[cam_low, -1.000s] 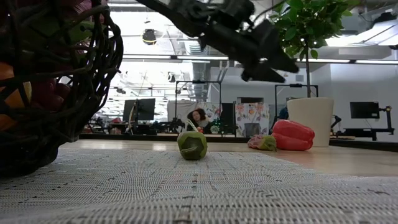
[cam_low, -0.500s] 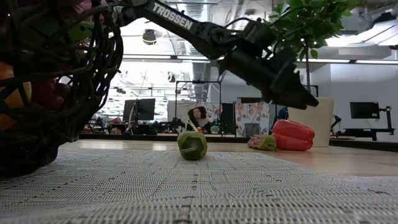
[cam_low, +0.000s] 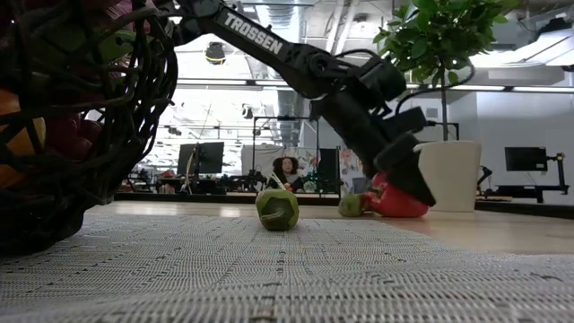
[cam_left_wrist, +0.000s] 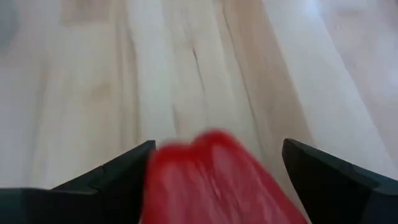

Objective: Build produce basket
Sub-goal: Put the red bell pepper into the black wire basket

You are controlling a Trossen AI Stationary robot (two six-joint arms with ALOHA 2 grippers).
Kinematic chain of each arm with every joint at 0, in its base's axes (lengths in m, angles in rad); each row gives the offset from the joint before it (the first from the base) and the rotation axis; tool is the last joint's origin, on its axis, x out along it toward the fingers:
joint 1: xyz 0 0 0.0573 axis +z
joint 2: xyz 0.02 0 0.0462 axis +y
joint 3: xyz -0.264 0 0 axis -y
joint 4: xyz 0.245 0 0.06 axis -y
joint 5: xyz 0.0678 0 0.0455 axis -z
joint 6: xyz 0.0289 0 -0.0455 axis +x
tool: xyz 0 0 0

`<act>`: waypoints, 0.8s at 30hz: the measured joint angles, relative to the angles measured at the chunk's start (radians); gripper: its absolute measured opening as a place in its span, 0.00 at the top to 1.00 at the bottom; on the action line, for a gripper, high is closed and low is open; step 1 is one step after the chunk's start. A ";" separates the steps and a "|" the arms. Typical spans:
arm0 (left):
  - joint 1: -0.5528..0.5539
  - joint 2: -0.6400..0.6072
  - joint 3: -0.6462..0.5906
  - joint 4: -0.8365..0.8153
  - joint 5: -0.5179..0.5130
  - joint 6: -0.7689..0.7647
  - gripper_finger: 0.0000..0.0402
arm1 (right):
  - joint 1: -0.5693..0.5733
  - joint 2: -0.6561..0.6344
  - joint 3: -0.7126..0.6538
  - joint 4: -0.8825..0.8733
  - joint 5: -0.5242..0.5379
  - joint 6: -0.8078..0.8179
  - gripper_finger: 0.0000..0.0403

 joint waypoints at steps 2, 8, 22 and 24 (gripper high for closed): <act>-0.005 0.000 0.000 -0.040 0.001 -0.019 0.18 | 0.000 0.000 0.000 0.000 0.000 0.000 0.74; -0.033 -0.002 0.001 -0.149 -0.029 -0.073 0.26 | 0.000 0.000 0.000 0.000 0.000 0.000 0.74; -0.075 -0.007 0.179 -0.289 -0.015 -0.193 0.39 | 0.000 0.000 0.000 0.000 0.000 -0.023 0.74; -0.075 -0.016 0.232 -0.347 0.010 -0.193 0.38 | 0.000 0.000 0.000 0.000 0.000 -0.023 0.74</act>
